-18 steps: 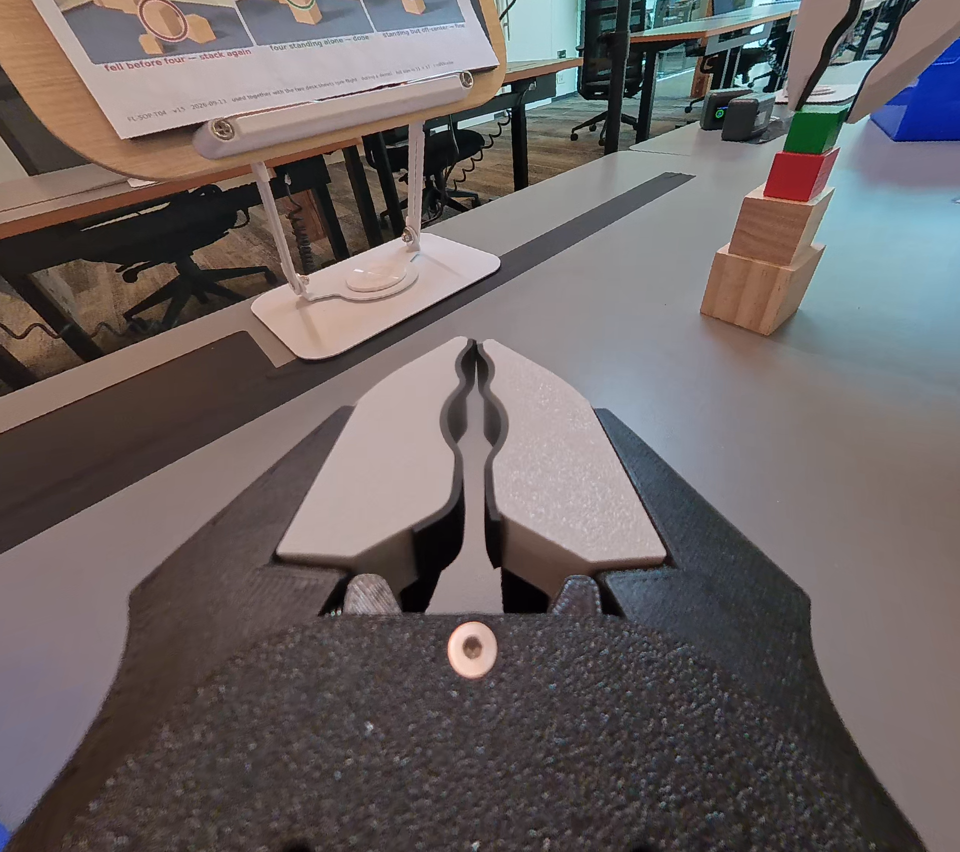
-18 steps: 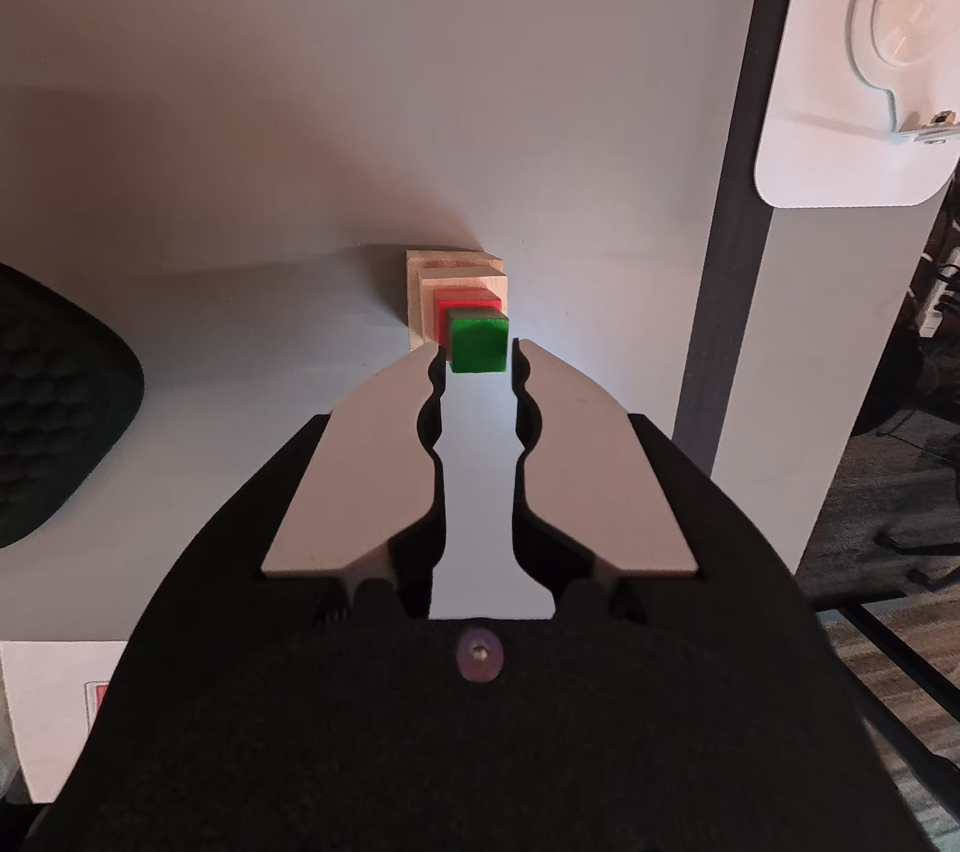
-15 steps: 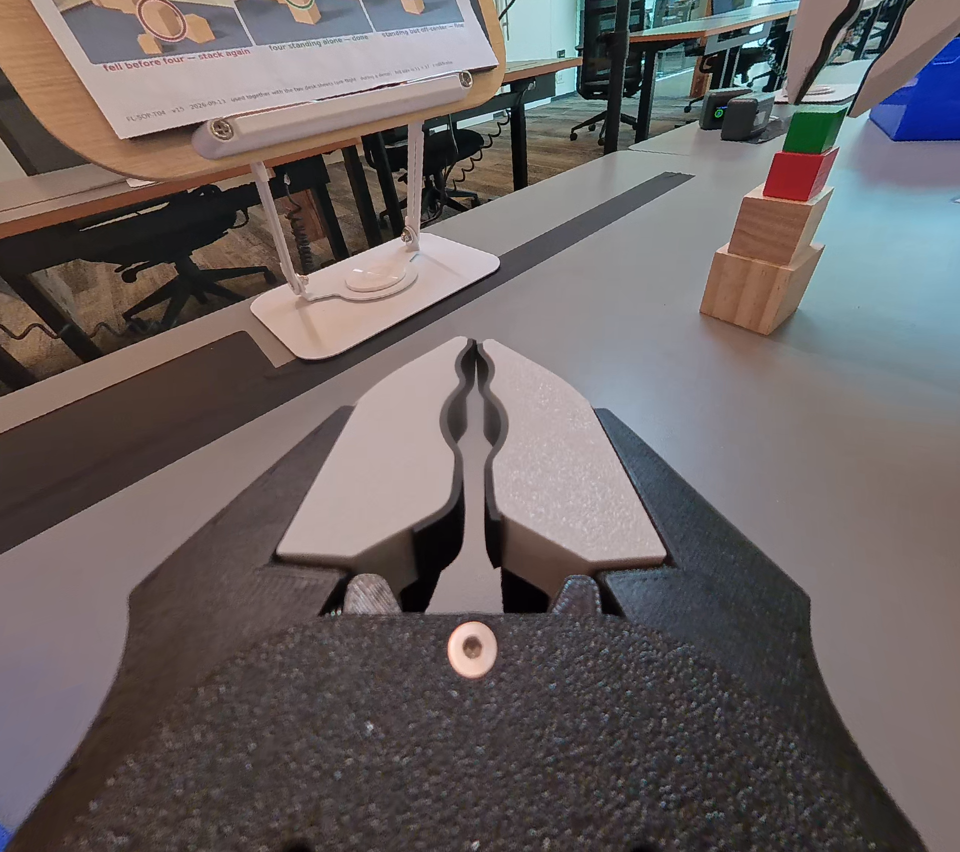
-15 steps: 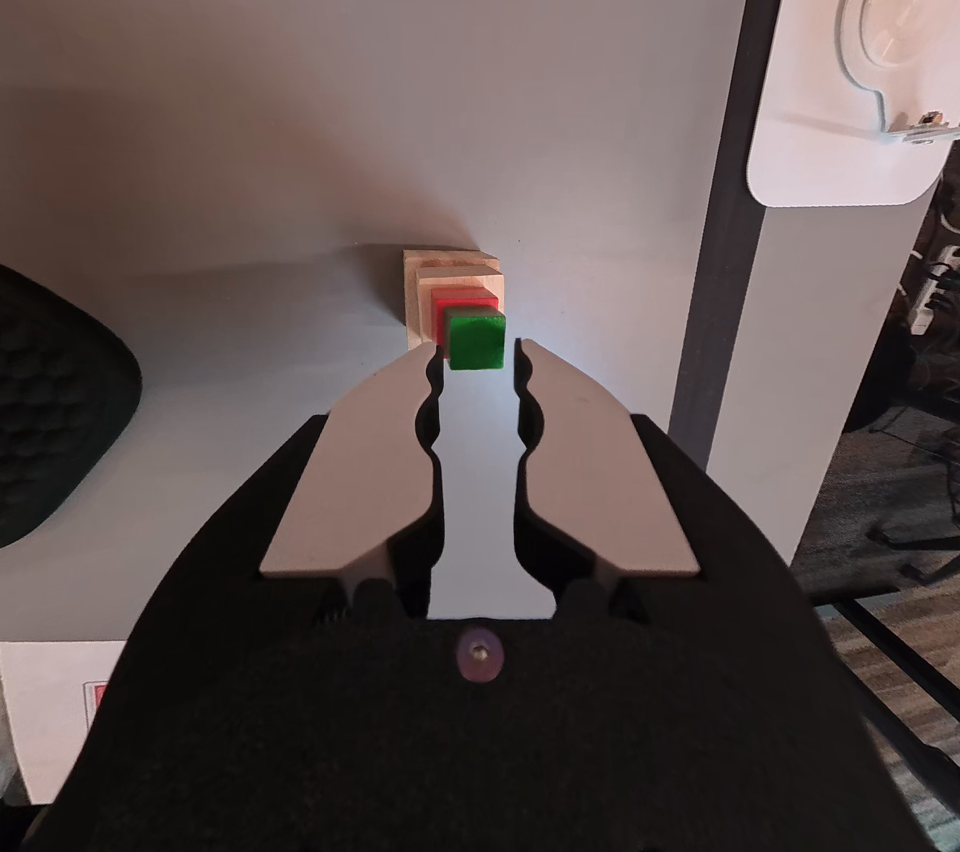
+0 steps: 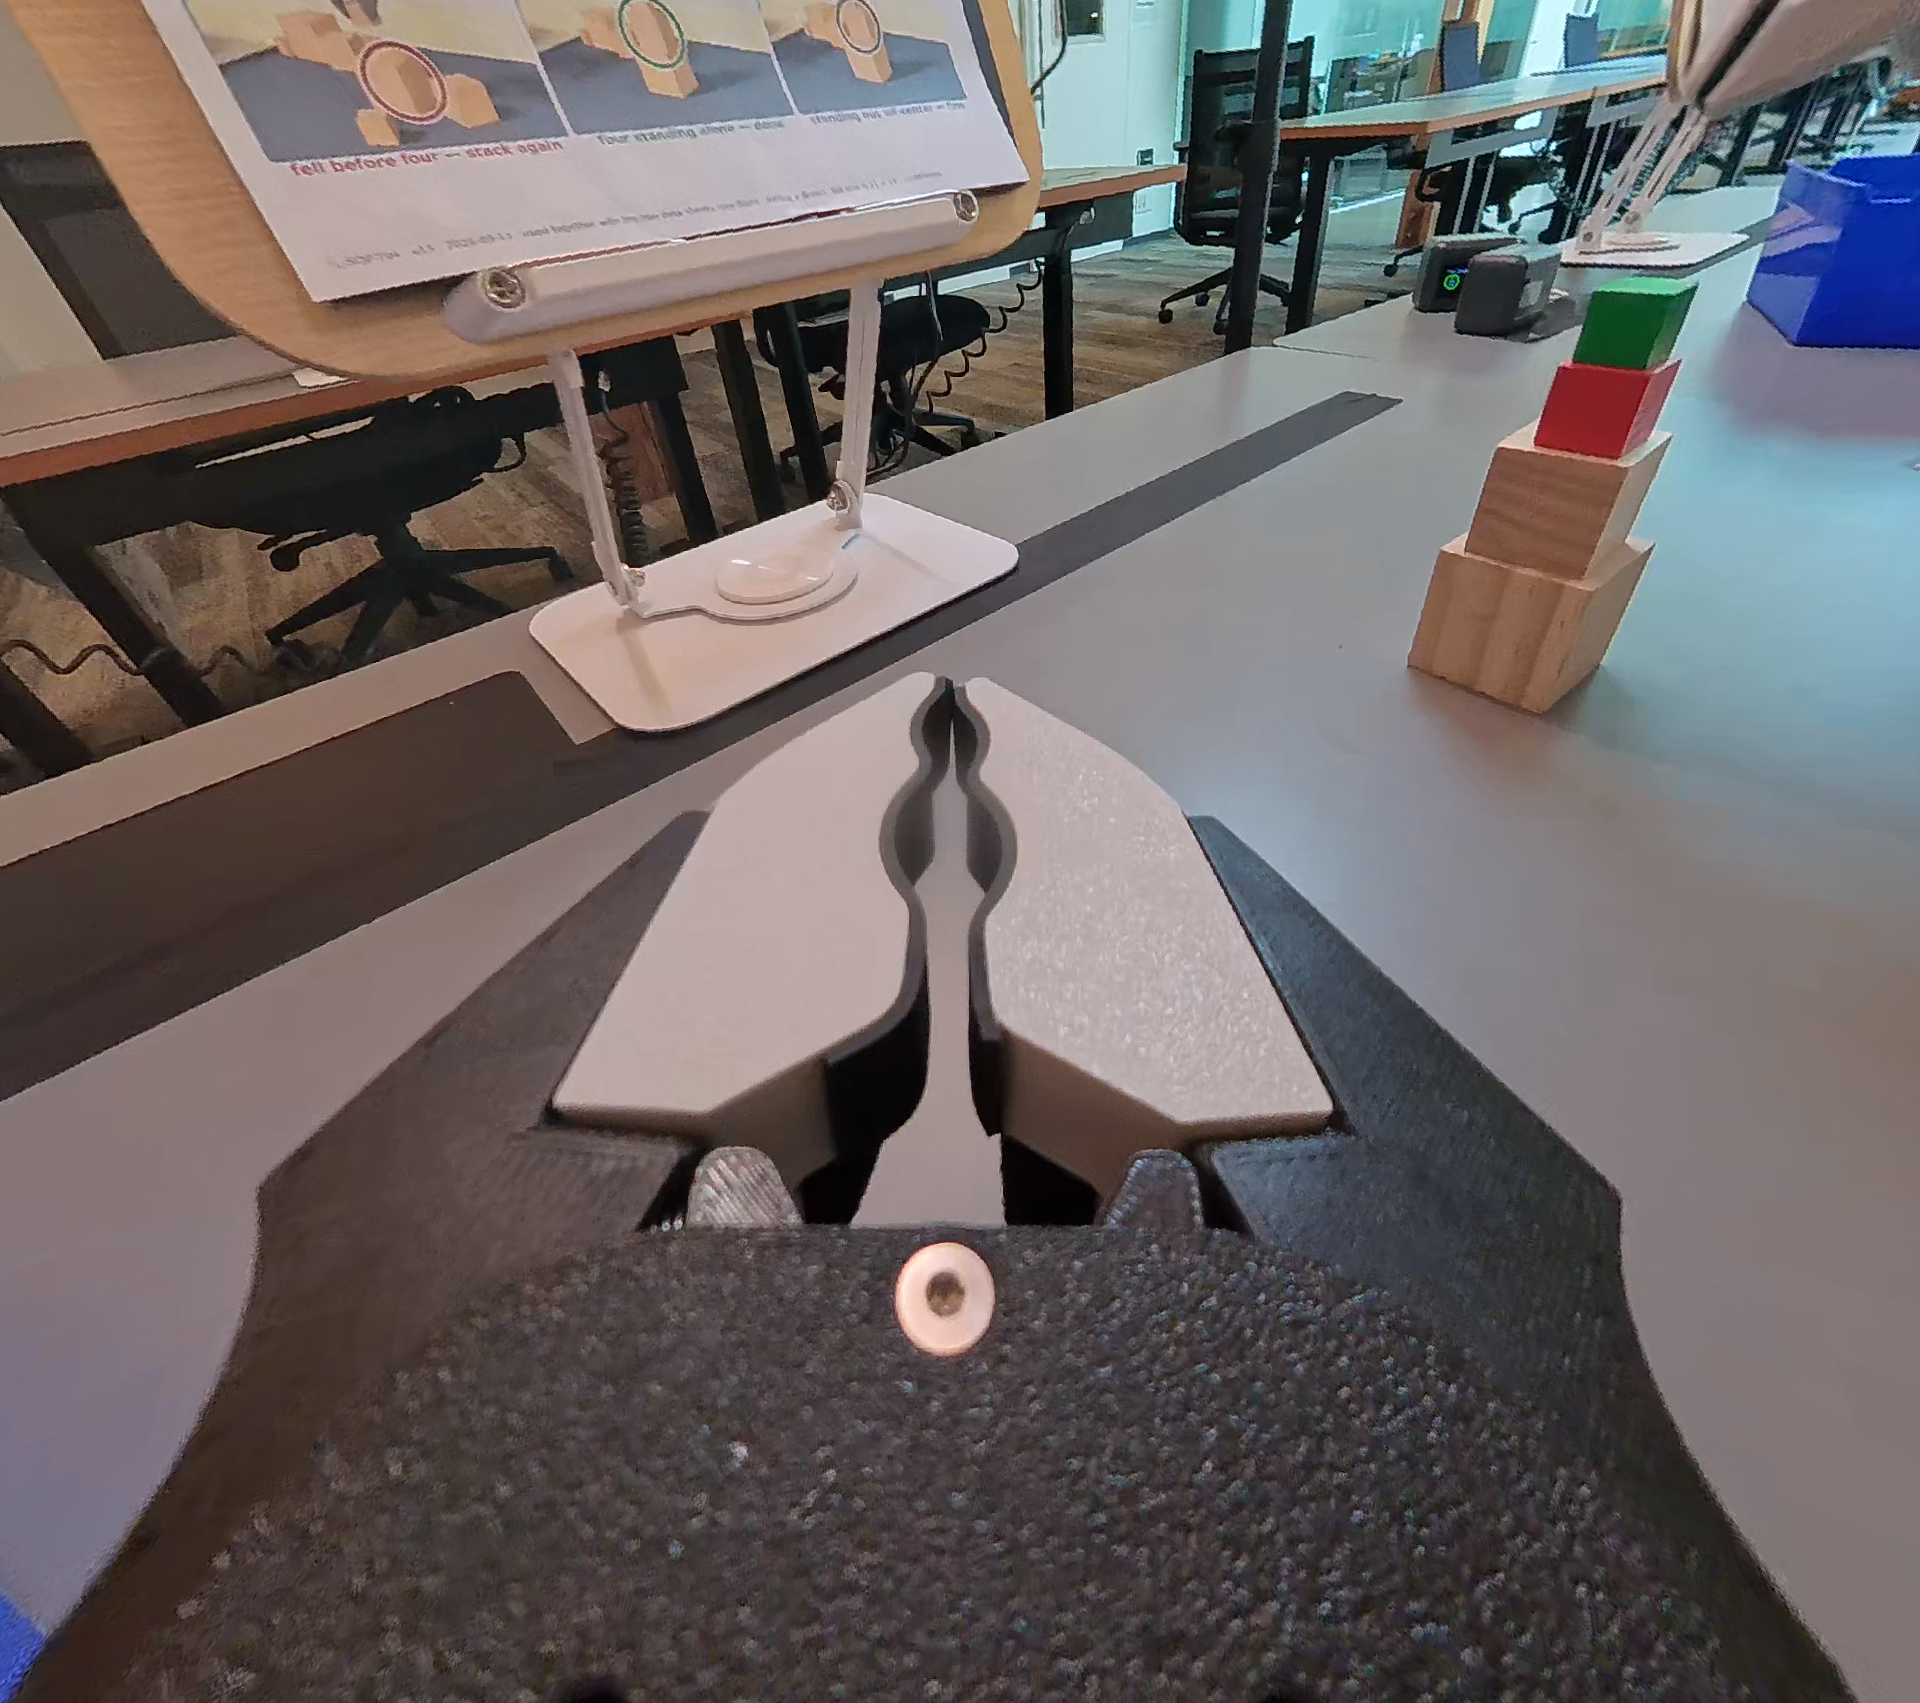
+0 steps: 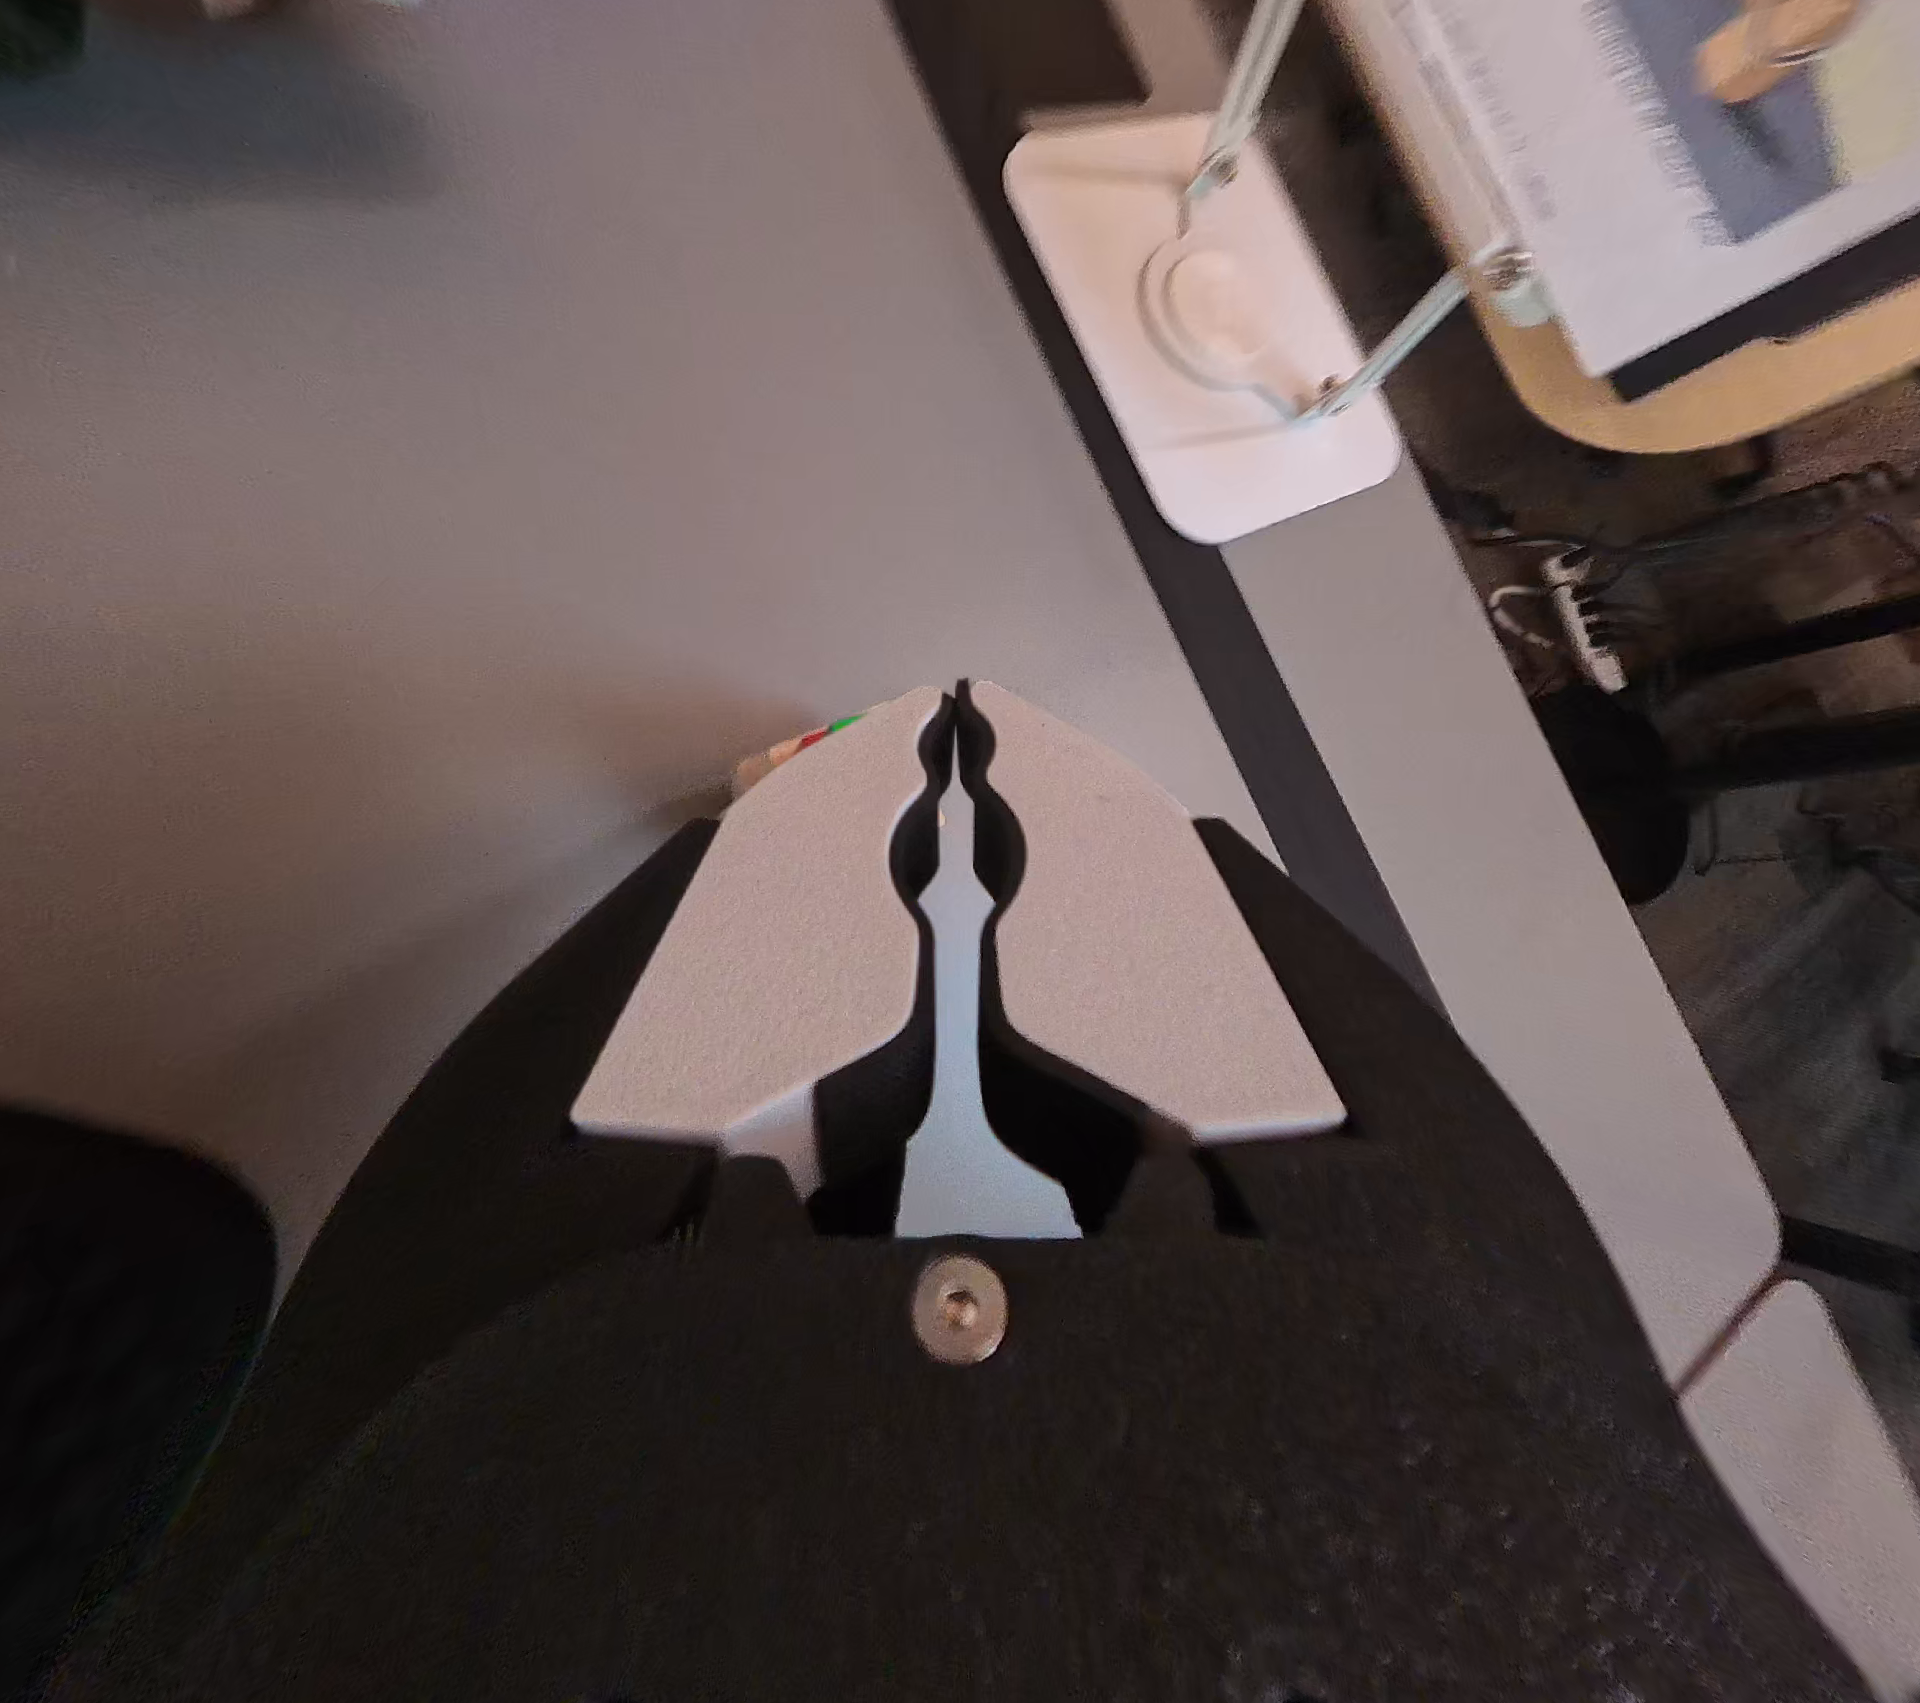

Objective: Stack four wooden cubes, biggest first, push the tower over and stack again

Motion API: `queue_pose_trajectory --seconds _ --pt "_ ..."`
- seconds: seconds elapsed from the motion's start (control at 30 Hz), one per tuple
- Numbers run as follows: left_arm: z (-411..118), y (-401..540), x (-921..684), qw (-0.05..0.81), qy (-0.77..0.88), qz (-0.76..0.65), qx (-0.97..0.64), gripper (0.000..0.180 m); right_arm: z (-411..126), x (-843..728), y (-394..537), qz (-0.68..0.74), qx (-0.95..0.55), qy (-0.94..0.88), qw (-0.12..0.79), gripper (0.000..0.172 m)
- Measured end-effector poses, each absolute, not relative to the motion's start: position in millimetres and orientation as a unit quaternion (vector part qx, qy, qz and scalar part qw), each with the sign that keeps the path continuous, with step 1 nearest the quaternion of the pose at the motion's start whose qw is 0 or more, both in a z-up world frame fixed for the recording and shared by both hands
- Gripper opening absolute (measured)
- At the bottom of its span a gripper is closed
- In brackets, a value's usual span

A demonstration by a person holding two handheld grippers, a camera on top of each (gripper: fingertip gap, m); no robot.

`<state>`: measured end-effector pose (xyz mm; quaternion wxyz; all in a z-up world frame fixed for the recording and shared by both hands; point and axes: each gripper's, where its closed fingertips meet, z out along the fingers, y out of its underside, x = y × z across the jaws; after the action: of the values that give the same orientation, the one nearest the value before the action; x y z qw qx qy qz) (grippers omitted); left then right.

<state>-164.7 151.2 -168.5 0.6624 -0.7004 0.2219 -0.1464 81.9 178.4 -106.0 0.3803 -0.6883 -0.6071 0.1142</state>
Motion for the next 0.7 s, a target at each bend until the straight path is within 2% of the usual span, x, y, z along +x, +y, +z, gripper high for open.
queue_pose_trajectory --seconds 0.17,0.3,0.47,0.7 --pt "-165.1 152.4 -171.8 0.670 0.198 -0.151 -0.699 0.000 -110.5 105.5 191.1 0.127 -0.702 -0.459 0.530 0.000" --pt "-163.3 152.5 -175.1 0.674 0.188 -0.149 -0.699 0.000 -133.7 123.9 188.8 0.156 -0.709 -0.347 0.594 0.000" --pt "-156.2 148.8 -177.2 0.680 0.174 -0.119 -0.702 0.000 -181.9 140.9 199.7 0.136 -0.725 -0.304 0.602 0.000" --pt "-149.3 140.9 -160.3 0.688 0.199 -0.134 -0.685 0.000 -214.5 145.8 217.1 0.122 -0.770 -0.267 0.566 0.000"
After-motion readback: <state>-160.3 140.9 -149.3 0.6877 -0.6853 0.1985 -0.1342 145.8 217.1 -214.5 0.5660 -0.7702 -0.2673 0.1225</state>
